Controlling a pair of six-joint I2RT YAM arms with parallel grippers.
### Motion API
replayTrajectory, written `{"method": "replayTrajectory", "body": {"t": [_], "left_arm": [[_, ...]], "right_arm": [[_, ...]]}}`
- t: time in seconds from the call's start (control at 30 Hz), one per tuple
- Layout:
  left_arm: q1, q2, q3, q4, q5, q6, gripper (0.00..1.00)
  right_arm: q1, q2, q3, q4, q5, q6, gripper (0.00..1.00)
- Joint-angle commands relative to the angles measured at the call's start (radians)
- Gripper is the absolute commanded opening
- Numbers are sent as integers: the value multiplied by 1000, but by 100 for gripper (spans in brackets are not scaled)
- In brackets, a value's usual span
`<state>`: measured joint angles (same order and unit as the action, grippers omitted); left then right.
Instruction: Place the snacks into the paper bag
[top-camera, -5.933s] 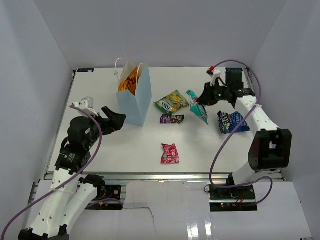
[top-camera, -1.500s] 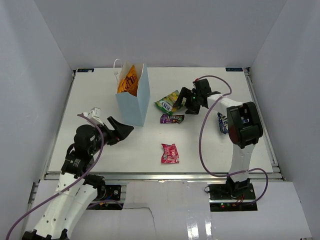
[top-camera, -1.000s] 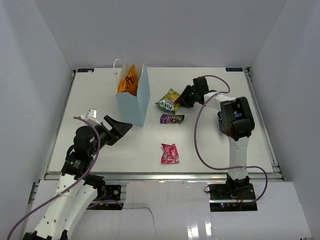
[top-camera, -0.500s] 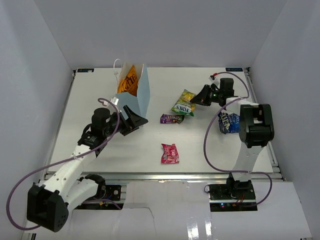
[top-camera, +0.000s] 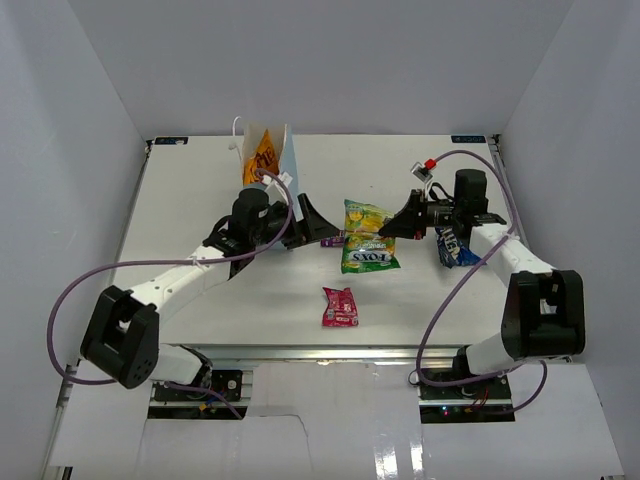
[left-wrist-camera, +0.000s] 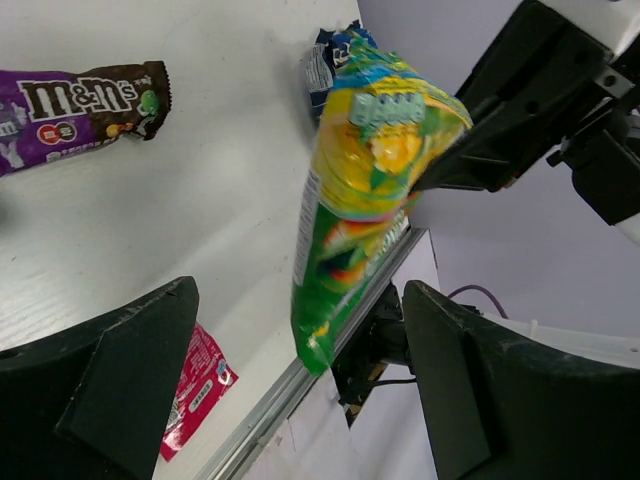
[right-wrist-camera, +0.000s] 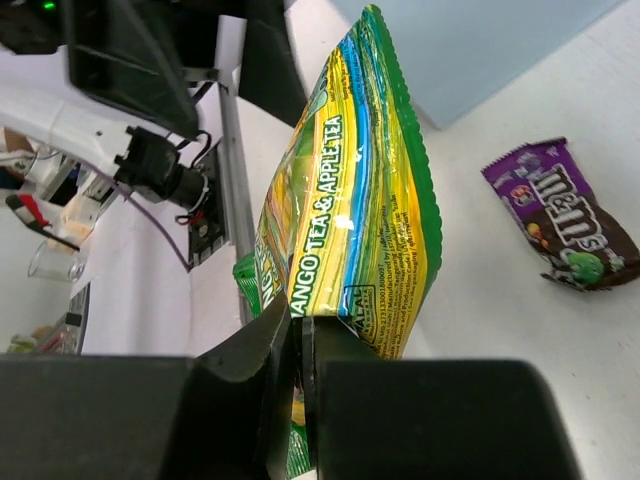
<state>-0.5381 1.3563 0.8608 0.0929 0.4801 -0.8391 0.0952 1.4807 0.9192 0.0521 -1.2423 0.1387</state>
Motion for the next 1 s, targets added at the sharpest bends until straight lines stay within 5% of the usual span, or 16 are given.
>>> {"method": "replayTrajectory", "body": {"t": [0.0, 0.37, 0.53, 0.63, 0.7, 0.83, 0.97], "left_arm": [[-32, 41, 66, 41, 43, 31, 93], [-125, 110, 123, 125, 143, 29, 88], [-125, 54, 83, 137, 124, 21, 66], [-125, 7, 55, 136, 106, 21, 42], [-125, -14, 38, 133, 97, 18, 25], [-123, -78, 33, 104, 71, 23, 10], [-123, -146, 101, -48, -1, 83, 0]], "right_arm": [[20, -72, -8, 0, -108, -30, 8], [109, -131, -65, 175, -86, 136, 8], [109, -135, -66, 167, -79, 134, 11], [109, -135, -54, 126, -68, 105, 18], [109, -134, -49, 120, -68, 96, 25], [109, -137, -23, 59, -72, 64, 47], [95, -152, 70, -182, -16, -126, 83]]}}
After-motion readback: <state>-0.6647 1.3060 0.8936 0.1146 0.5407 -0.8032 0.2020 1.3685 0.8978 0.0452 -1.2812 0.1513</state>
